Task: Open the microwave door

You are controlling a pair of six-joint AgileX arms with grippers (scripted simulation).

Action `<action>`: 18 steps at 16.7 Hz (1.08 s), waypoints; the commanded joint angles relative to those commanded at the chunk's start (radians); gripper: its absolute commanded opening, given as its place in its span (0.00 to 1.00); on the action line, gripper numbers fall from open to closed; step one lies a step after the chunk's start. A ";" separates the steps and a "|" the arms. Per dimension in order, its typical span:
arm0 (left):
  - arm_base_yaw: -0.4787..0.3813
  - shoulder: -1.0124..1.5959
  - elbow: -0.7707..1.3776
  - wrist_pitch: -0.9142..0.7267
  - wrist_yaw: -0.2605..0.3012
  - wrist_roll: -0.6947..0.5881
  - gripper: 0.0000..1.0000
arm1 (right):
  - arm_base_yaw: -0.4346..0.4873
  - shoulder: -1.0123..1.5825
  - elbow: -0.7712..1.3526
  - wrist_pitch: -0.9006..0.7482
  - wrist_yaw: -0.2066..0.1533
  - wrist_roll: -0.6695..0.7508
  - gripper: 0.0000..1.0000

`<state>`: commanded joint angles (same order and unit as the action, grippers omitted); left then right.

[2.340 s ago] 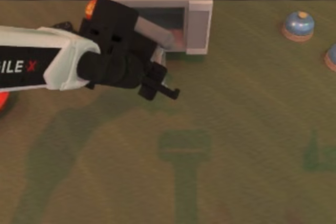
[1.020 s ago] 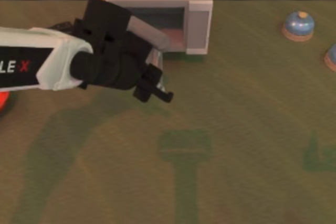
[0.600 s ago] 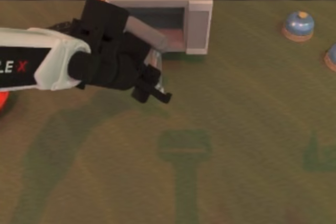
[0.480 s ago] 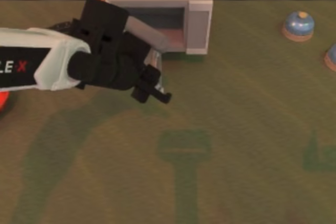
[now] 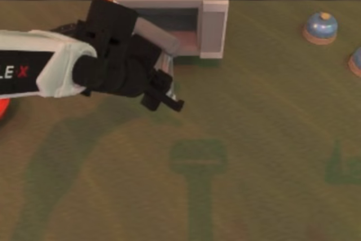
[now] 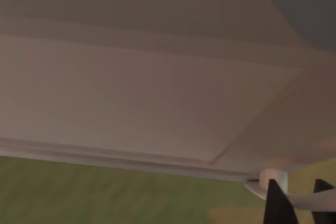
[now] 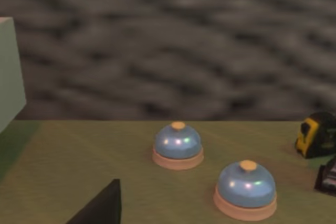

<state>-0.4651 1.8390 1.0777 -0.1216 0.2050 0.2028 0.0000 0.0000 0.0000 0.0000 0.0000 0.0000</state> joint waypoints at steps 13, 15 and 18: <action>0.004 -0.003 -0.008 -0.007 0.022 0.019 0.00 | 0.000 0.000 0.000 0.000 0.000 0.000 1.00; 0.016 -0.010 -0.010 -0.009 0.038 0.042 0.00 | 0.000 0.000 0.000 0.000 0.000 0.000 1.00; 0.034 -0.017 -0.018 -0.017 0.062 0.078 0.00 | 0.000 0.000 0.000 0.000 0.000 0.000 1.00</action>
<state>-0.4315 1.8217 1.0596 -0.1382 0.2668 0.2808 0.0000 0.0000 0.0000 0.0000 0.0000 0.0000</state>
